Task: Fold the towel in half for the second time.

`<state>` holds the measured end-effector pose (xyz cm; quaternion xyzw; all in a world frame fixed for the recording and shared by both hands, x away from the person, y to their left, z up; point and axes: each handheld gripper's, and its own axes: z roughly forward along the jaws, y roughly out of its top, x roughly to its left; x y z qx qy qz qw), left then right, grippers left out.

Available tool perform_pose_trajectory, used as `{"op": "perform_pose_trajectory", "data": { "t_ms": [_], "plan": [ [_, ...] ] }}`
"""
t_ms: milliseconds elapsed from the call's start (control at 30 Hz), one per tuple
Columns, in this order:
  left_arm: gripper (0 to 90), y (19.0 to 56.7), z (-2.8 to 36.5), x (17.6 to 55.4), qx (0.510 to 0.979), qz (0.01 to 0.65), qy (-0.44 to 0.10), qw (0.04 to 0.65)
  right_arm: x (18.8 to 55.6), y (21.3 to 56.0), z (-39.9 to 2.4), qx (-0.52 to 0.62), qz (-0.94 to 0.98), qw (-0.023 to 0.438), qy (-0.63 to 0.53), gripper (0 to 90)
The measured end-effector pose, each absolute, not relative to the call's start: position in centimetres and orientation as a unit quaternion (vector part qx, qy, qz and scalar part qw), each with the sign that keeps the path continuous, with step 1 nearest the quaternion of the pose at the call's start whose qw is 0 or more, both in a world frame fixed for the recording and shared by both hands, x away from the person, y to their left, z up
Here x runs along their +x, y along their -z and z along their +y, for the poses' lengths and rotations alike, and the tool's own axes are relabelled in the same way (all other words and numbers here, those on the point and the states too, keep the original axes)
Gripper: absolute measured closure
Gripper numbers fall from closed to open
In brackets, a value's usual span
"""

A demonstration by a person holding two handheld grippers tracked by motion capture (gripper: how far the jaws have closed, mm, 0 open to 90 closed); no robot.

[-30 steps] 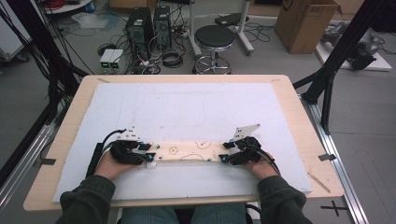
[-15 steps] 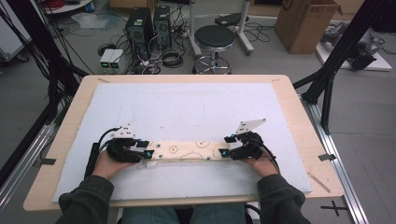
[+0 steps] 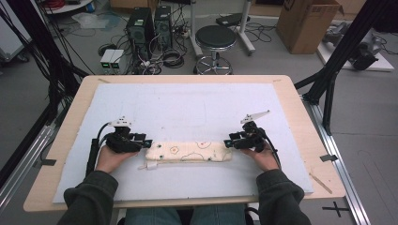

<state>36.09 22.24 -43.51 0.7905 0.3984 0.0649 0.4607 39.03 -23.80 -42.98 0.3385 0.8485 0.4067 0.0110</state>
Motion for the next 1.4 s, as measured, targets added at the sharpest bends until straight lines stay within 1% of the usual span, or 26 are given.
{"op": "perform_pose_trajectory", "data": {
  "t_ms": [133,233,333,400,433,533,600,700,967,1167,1400],
  "plan": [
    [51.0,43.9,22.0,36.3,0.791,0.405,-0.056,0.456,39.2,43.3,-23.6,0.338,0.852,-0.005,-0.400,53.5],
    [52.2,44.2,22.0,36.6,0.797,0.407,-0.045,0.443,39.3,43.6,-23.3,0.335,0.855,-0.011,-0.396,57.3],
    [59.0,44.4,21.8,36.6,0.805,0.396,-0.038,0.440,39.4,43.9,-23.1,0.332,0.859,-0.021,-0.389,61.6],
    [63.5,44.5,21.7,36.5,0.807,0.393,-0.034,0.439,39.3,43.8,-23.0,0.329,0.861,-0.020,-0.388,66.0],
    [65.8,44.5,21.6,36.4,0.810,0.388,-0.033,0.438,39.2,43.8,-22.9,0.327,0.862,-0.023,-0.387,66.6],
    [72.3,44.4,21.5,36.3,0.812,0.387,-0.032,0.436,39.0,43.8,-22.7,0.322,0.865,-0.021,-0.384,72.0],
    [75.4,44.4,21.5,36.3,0.814,0.382,-0.034,0.436,39.0,43.9,-22.6,0.320,0.865,-0.022,-0.386,76.2],
    [78.7,44.3,21.4,36.2,0.813,0.383,-0.038,0.437,38.9,43.9,-22.7,0.319,0.865,-0.025,-0.386,78.4],
    [80.7,43.7,21.4,35.8,0.809,0.382,-0.052,0.444,38.8,43.3,-22.9,0.309,0.863,-0.020,-0.400,80.1],
    [81.3,43.4,21.5,35.8,0.805,0.381,-0.054,0.451,38.6,42.8,-23.3,0.309,0.856,-0.021,-0.413,80.5],
    [81.7,42.7,21.4,35.9,0.801,0.381,-0.060,0.457,38.8,42.0,-23.0,0.306,0.858,-0.013,-0.412,80.7]
  ]
}}
